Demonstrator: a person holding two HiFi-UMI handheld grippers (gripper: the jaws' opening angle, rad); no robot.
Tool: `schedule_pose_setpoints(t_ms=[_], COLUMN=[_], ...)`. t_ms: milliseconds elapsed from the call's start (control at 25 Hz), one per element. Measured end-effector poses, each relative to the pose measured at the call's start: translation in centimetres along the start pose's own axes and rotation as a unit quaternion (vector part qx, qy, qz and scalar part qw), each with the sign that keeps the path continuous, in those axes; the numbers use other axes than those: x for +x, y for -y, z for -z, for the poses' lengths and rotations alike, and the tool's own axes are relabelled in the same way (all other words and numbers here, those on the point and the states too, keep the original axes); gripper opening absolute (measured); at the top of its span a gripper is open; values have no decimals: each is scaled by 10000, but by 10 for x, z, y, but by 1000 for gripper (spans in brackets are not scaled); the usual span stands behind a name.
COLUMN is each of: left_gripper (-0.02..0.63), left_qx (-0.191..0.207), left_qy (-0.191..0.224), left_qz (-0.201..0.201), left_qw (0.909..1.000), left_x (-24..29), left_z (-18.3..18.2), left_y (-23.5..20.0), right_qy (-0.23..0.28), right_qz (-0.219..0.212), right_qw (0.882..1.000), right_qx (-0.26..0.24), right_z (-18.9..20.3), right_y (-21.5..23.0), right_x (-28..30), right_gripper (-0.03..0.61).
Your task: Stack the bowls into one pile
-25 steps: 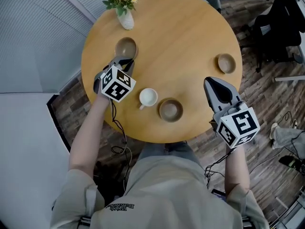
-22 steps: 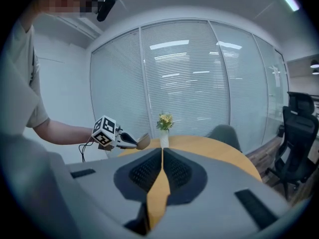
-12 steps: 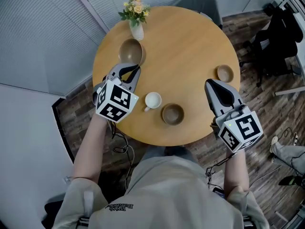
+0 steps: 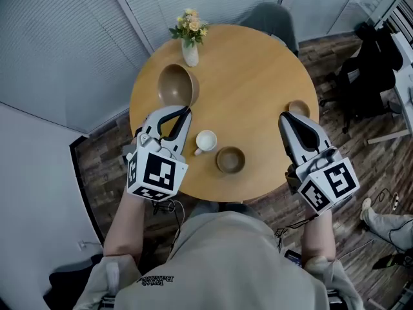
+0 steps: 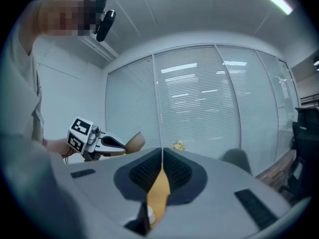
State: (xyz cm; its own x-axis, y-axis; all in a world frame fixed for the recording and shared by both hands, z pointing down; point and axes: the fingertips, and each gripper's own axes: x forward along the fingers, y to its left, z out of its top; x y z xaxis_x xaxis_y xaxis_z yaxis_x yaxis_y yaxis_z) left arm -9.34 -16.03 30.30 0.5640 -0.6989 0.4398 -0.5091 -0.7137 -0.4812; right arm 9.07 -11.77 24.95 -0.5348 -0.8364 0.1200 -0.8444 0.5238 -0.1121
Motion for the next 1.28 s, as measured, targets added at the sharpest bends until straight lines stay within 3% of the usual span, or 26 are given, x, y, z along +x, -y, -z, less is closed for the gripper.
schedule_pose_setpoints(t_ms=[240, 600, 960, 1280], left_gripper=[28, 28, 28, 28], left_qx=[-23, 304, 882, 739], left_qy=[27, -113, -305, -635], left_qz=[-108, 123, 637, 1583], left_qw=[9999, 9994, 9936, 9826], left_x=[-30, -36, -11, 16], left_z=[-7, -9, -7, 18], left_y=[0, 16, 51, 101], right_qy=[4, 16, -195, -531], right_qz=[-62, -51, 26, 58], right_qw=[9999, 10000, 9996, 9981], right_qx=[-149, -67, -180, -309], right_z=[-7, -3, 12, 37], right_y=[-5, -6, -2, -4], right_x=[-10, -13, -10, -13], right_gripper=[32, 32, 32, 32])
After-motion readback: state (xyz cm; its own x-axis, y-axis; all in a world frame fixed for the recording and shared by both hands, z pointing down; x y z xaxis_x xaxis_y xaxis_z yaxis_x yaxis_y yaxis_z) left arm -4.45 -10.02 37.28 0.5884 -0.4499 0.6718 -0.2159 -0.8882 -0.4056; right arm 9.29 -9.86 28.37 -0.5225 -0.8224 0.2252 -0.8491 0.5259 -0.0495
